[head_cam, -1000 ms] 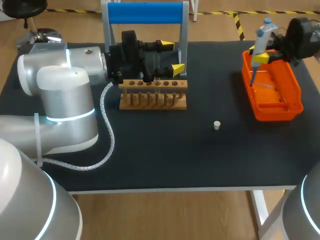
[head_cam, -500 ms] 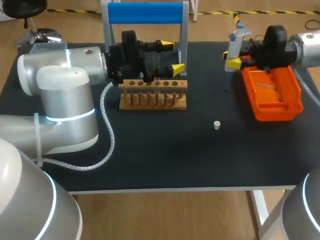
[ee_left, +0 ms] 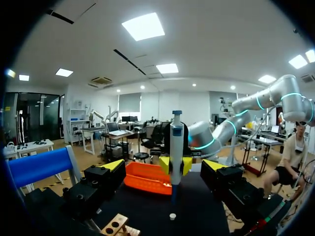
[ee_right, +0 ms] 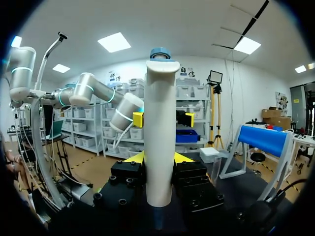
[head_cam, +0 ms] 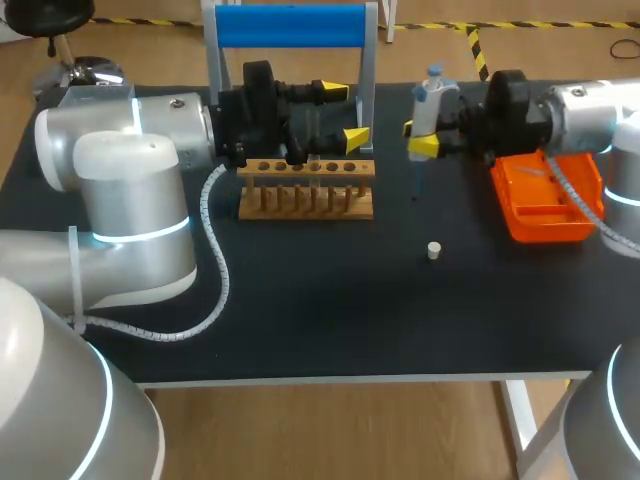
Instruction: Invert the test tube, pick up the pipette, mount the tip to pipette, aspirate from beaker and dispense into the tube, eject the tip, return the pipette, and cap with the stopper.
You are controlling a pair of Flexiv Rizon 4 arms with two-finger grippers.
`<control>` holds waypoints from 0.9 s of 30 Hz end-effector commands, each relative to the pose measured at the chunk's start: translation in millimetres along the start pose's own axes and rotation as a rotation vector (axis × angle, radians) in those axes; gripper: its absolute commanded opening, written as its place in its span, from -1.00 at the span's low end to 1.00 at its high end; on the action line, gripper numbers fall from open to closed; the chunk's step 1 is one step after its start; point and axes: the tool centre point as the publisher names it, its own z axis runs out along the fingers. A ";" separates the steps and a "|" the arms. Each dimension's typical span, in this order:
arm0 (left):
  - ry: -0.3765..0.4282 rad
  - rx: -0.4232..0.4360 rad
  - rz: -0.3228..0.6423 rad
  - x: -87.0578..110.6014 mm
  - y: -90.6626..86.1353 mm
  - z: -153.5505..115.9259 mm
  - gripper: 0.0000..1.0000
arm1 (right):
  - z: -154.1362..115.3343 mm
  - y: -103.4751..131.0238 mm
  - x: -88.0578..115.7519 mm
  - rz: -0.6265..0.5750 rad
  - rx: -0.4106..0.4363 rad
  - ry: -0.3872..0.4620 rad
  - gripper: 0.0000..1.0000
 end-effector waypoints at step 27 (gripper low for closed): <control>-0.007 0.003 0.001 0.9 0.9 1.9 1.00 | 86.4 -4.5 -15.0 0.006 -0.031 0.057 -1.00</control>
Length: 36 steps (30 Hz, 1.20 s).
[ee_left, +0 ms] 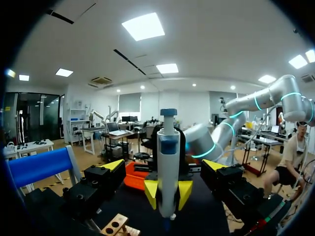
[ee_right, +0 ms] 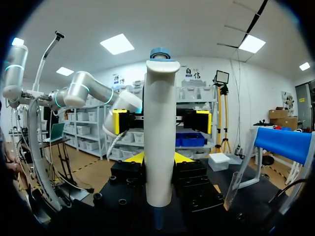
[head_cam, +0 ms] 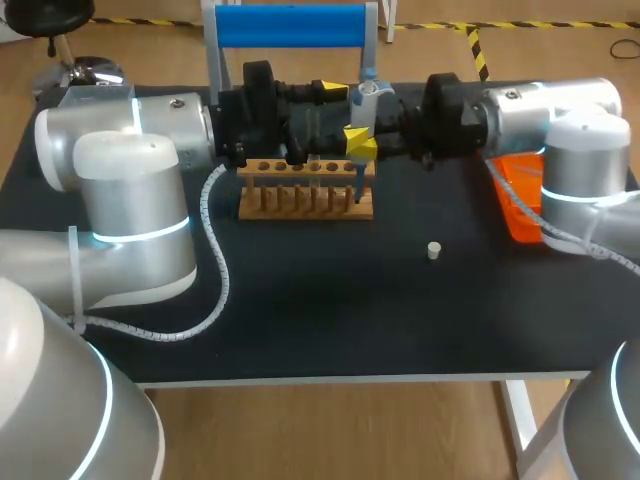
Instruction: Invert the test tube, pick up the pipette, mount the tip to pipette, aspirate from beaker and dispense into the tube, eject the tip, return the pipette, and cap with the stopper.
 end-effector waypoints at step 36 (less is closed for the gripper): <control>-0.007 0.003 0.001 0.9 0.9 1.9 -1.00 | 15.3 2.7 -11.4 -0.001 -0.010 -0.005 -1.00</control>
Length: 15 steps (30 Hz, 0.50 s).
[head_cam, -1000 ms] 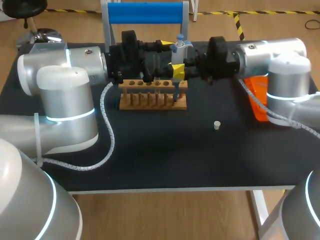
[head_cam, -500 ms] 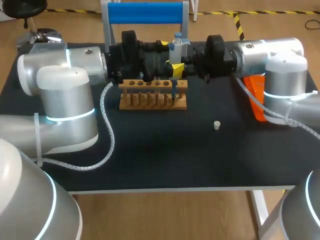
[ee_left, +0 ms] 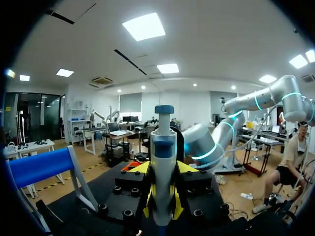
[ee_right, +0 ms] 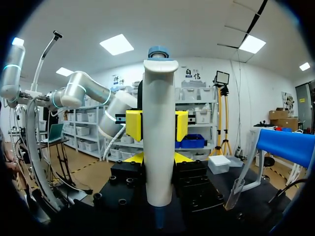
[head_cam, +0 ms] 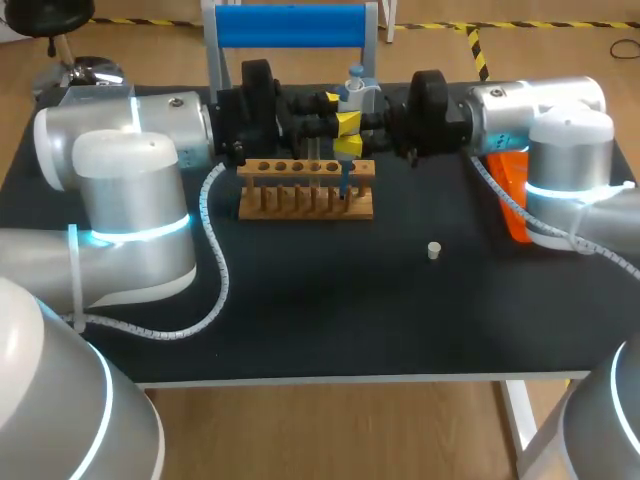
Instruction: Invert the test tube, pick up the pipette, mount the tip to pipette, aspirate from beaker and dispense into the tube, eject the tip, return the pipette, and cap with the stopper.
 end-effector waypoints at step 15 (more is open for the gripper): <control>-0.003 0.003 0.001 4.0 1.2 2.4 -1.00 | -3.7 2.9 1.0 -0.015 -0.004 0.005 1.00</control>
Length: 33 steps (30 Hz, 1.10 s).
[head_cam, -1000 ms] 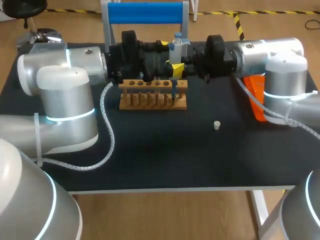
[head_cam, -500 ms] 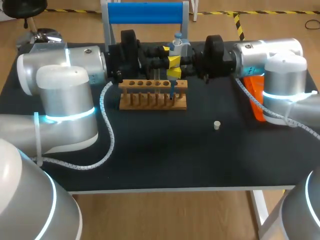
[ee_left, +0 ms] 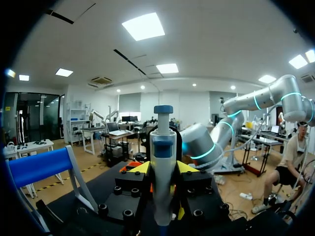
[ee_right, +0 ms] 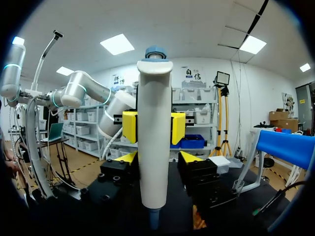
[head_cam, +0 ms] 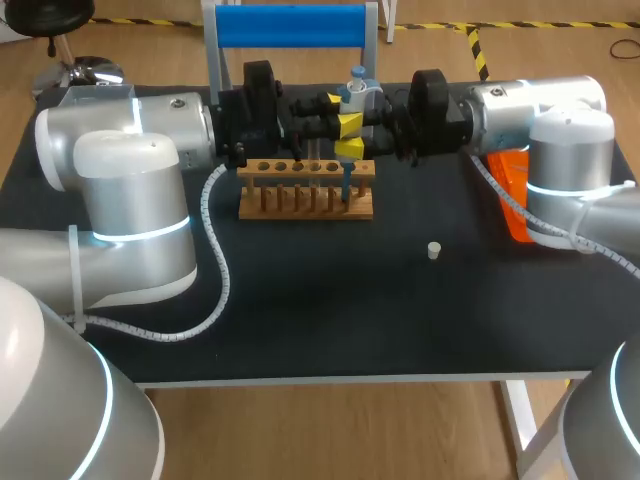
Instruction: Invert the test tube, pick up the pipette, mount the tip to pipette, aspirate from beaker and dispense into the tube, eject the tip, return the pipette, and cap with the stopper.
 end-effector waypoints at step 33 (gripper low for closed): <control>-0.006 0.004 0.001 0.9 0.9 1.5 -1.00 | -129.8 17.3 -100.6 -0.020 0.077 -0.290 1.00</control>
